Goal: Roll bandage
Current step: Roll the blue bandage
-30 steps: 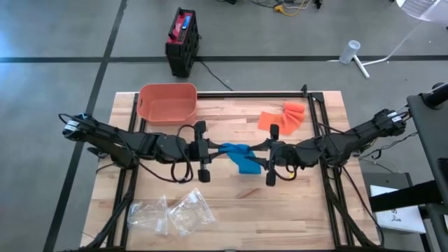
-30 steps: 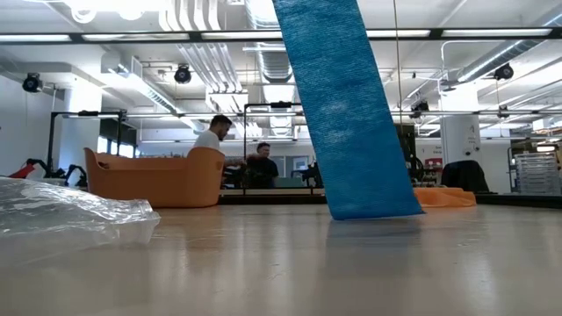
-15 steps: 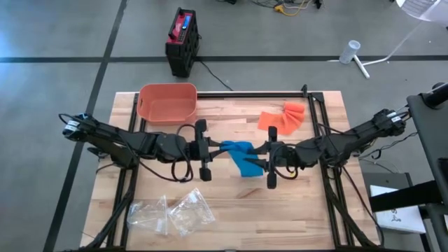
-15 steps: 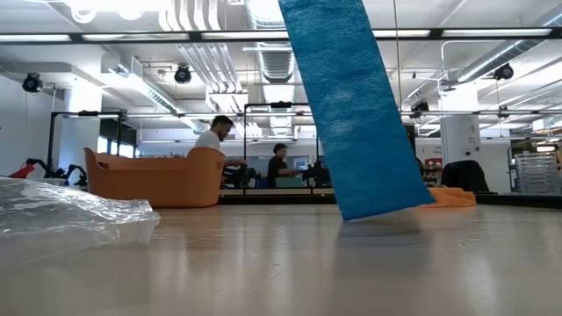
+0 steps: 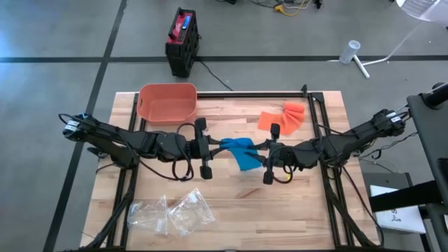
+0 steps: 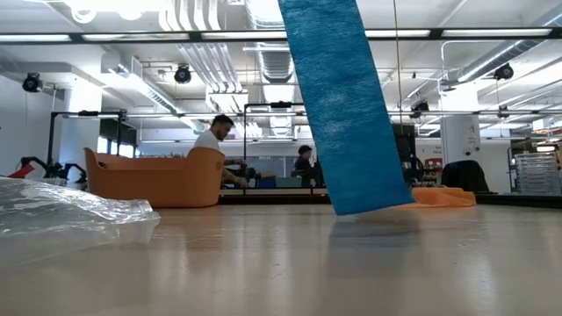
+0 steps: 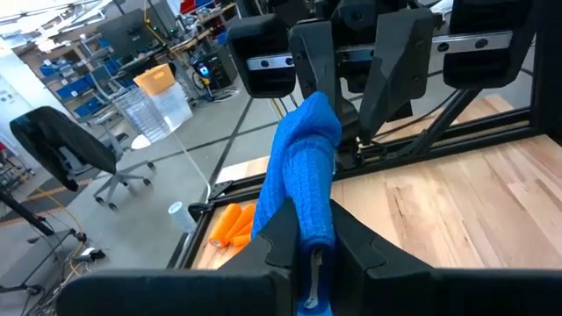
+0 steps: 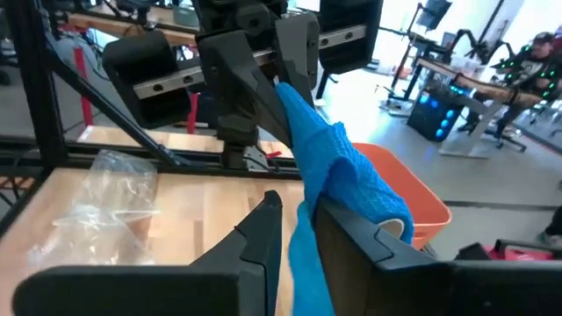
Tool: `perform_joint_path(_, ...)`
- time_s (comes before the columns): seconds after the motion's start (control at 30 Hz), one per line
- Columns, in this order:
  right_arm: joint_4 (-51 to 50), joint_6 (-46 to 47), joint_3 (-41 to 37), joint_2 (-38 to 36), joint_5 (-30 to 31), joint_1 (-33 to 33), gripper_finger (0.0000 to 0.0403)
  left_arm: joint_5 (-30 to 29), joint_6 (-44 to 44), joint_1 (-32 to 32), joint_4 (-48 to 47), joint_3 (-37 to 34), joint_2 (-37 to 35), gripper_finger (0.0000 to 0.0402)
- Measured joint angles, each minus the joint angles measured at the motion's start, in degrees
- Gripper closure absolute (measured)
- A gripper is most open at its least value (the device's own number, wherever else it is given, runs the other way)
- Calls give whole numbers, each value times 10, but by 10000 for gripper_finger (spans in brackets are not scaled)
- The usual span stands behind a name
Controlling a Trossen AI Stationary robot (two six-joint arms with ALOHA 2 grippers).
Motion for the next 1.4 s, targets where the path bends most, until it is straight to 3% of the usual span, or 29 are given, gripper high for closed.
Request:
perform_joint_path(0.2,0,-20,0,0,12,-12,338,-2,0,0,1,0,0,381)
perform_joint_path(0.47,0,-15,0,0,4,-21,398,3,-3,0,1,0,0,380)
perform_joint_path(0.7,4,66,0,-13,-133,-24,401,22,-8,-2,2,0,0,379)
perform_joint_path(0.83,5,119,0,-21,-175,-32,402,20,-4,-2,2,0,0,383)
perform_joint_path(1.1,5,141,0,-27,-180,-57,403,30,-3,-5,-4,0,0,381)
perform_joint_path(1.4,-3,99,0,-55,-145,-62,403,30,-3,-6,-9,0,-5,380)
